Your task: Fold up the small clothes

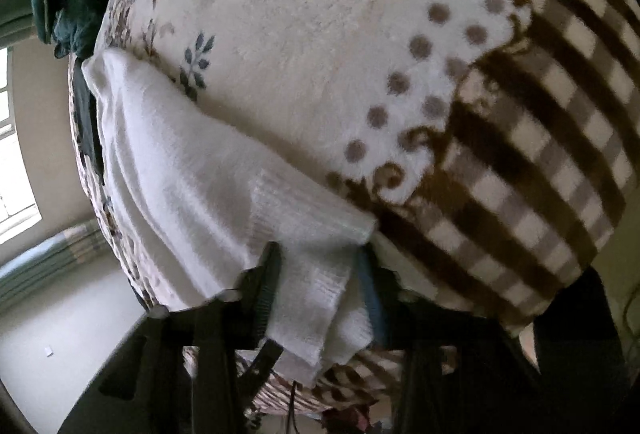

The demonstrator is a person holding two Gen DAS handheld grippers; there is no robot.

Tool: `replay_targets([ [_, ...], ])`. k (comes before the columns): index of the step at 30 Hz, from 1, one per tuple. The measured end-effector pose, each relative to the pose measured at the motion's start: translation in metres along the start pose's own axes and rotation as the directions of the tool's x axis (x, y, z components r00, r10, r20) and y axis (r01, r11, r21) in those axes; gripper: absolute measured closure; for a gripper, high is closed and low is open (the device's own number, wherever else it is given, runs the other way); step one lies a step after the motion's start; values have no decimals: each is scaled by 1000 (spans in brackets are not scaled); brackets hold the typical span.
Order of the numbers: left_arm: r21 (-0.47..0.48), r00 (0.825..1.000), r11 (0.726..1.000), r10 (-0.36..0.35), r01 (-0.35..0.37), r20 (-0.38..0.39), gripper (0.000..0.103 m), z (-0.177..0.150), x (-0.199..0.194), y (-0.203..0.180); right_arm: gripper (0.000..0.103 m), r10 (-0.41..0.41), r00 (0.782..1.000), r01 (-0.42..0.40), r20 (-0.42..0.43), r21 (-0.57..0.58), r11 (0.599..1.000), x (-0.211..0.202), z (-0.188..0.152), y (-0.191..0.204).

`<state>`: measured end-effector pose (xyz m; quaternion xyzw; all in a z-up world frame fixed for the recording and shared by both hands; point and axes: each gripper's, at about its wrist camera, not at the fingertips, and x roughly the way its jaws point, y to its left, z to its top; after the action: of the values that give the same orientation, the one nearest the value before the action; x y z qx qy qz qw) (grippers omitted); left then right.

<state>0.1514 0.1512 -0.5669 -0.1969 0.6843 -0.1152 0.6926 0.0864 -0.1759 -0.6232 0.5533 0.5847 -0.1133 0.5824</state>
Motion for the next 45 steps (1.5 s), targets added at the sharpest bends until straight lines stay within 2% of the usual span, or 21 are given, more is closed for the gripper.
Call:
replay_targets([
  [3,10,998,999,-33,33,48,99,4,-28,0,98,-35,999,36,23,-50,998,-6,0,4],
  [7,40,998,999,-17,14,66,99,4,-44,9,99,-66,997,68,26,-101,993,-19,-15,6],
  [10,38,999,999,10,-11,36,99,4,-37,24,100,-91,996,93,19,-147,985,-23,-31,10],
  [13,56,997,996,66,-64,-27,98,-4,-1,34,100,-143,990,143,18,-209,967,-17,-45,13],
  [14,37,998,998,57,-56,-39,98,-6,5,41,100,-178,984,172,-3,-238,956,-1,-45,13],
  [17,31,999,999,34,-33,-40,94,-4,5,43,99,-212,977,199,-24,-252,947,12,-43,11],
  [18,14,999,1000,7,-7,-42,94,-2,1,44,99,-211,976,193,-43,-264,945,17,-40,13],
  [19,3,999,1000,-12,12,-40,92,-1,-4,44,97,-207,976,181,-74,-266,947,20,-37,15],
  [20,-7,999,1000,-29,29,-29,84,-1,-14,48,93,-204,975,174,-92,-262,949,19,-34,16],
  [21,-16,999,999,-36,36,-13,70,-2,-24,49,93,-189,976,155,-106,-269,951,14,-33,14],
  [22,-24,998,998,-57,57,5,64,-3,-33,52,89,-178,978,140,-111,-282,949,9,-34,14],
  [23,-35,997,997,-71,71,19,55,-3,-38,54,72,-185,977,144,-104,-313,939,2,-33,18],
  [24,-54,995,994,-94,97,43,48,-2,-44,57,63,-190,977,148,-96,-331,932,-3,-31,21],
  [25,-72,991,989,-122,126,62,48,-1,-47,61,56,-180,981,142,-78,-355,924,-13,-30,24],
  [29,-117,991,985,-122,127,53,48,4,-36,69,52,-161,986,133,-38,-401,906,-33,-25,29],
  [31,-109,994,988,-105,109,34,48,5,-23,57,52,-125,989,93,-74,-337,937,-32,-12,24],
  [34,-69,998,995,-68,69,16,49,6,-9,49,52,-113,988,80,-103,-283,956,-24,-2,16],
  [37,-54,997,996,-70,71,27,48,3,-8,53,52,-129,988,99,-80,-305,947,-16,-1,15],
  [40,-63,993,991,-114,116,29,44,2,-2,56,51,-184,979,139,-83,-384,913,1,3,15],
  [42,-75,985,983,-165,168,43,37,3,-1,64,43,-139,985,86,-105,-400,913,10,4,14],
  [45,-71,975,974,-212,216,66,31,4,-3,75,42,-69,989,7,-128,-432,902,21,7,18],
])
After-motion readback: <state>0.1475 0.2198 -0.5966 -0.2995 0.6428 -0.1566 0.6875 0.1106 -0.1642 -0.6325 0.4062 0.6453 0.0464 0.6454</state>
